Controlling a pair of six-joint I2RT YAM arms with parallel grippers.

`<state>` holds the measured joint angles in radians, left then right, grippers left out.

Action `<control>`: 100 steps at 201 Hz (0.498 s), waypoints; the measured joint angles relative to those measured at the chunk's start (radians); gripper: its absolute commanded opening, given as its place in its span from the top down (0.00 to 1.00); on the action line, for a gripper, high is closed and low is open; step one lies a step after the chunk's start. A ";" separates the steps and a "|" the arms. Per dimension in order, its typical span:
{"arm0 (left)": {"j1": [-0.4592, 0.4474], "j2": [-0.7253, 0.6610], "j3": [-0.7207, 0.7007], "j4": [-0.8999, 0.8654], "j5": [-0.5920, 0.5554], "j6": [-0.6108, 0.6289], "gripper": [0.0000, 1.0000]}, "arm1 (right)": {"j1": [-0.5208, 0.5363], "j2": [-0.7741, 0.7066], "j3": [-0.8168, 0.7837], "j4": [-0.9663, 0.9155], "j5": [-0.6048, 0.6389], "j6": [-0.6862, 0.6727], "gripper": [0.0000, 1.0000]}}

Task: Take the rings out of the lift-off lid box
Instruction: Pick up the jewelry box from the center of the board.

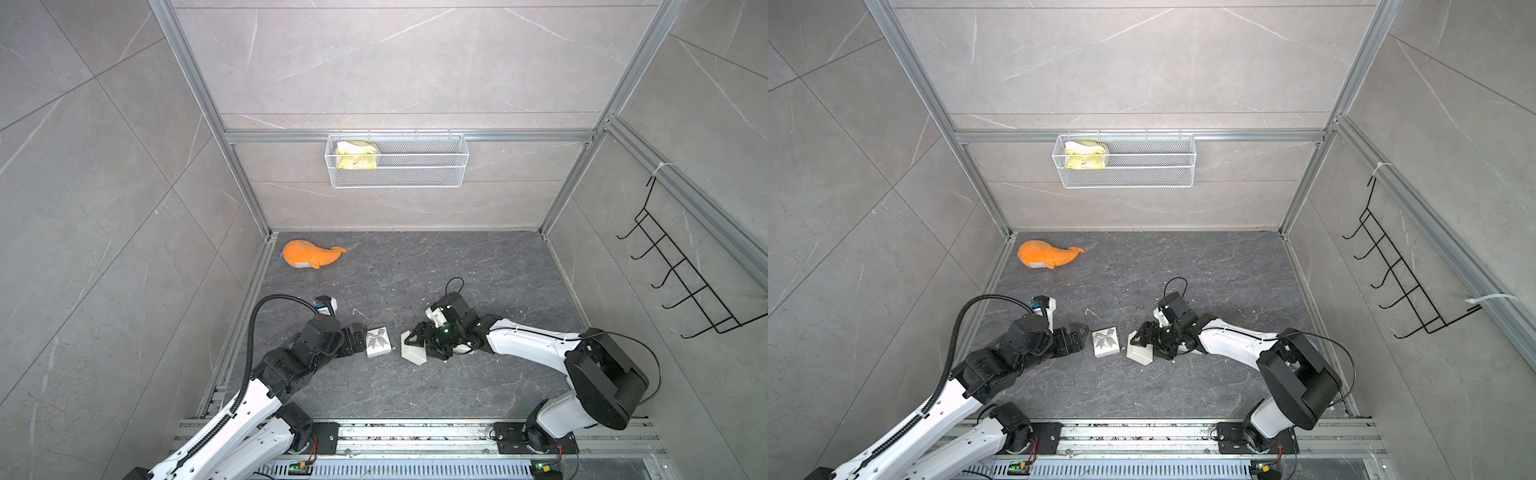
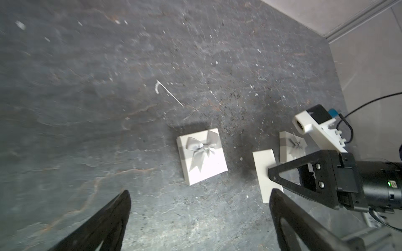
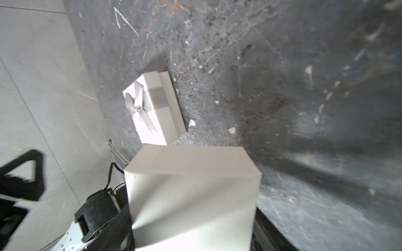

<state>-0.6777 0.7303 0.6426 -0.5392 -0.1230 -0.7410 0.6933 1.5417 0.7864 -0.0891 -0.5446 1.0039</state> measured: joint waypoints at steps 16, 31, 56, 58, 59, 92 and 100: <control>0.000 0.002 -0.077 0.111 0.078 -0.048 0.00 | -0.011 0.001 -0.017 0.047 -0.029 0.019 0.29; 0.000 0.002 -0.139 0.217 0.140 -0.093 0.00 | -0.016 0.001 -0.029 0.078 -0.047 0.032 0.29; -0.001 0.002 -0.228 0.401 0.212 -0.172 0.00 | -0.020 0.001 -0.035 0.109 -0.068 0.045 0.29; -0.002 0.002 -0.236 0.420 0.216 -0.180 0.00 | -0.020 0.001 -0.035 0.110 -0.069 0.045 0.29; -0.002 0.003 -0.241 0.430 0.219 -0.187 0.00 | -0.020 0.001 -0.035 0.110 -0.069 0.045 0.29; -0.031 0.053 -0.341 0.695 0.266 -0.291 0.04 | -0.021 0.001 -0.037 0.147 -0.087 0.058 0.29; -0.050 0.075 -0.357 0.755 0.266 -0.313 0.09 | -0.021 0.000 -0.039 0.162 -0.093 0.064 0.29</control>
<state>-0.7277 0.8051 0.2859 0.2153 0.1432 -1.0542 0.6727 1.5421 0.7471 0.0731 -0.6373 1.0676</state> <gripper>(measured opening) 0.957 0.711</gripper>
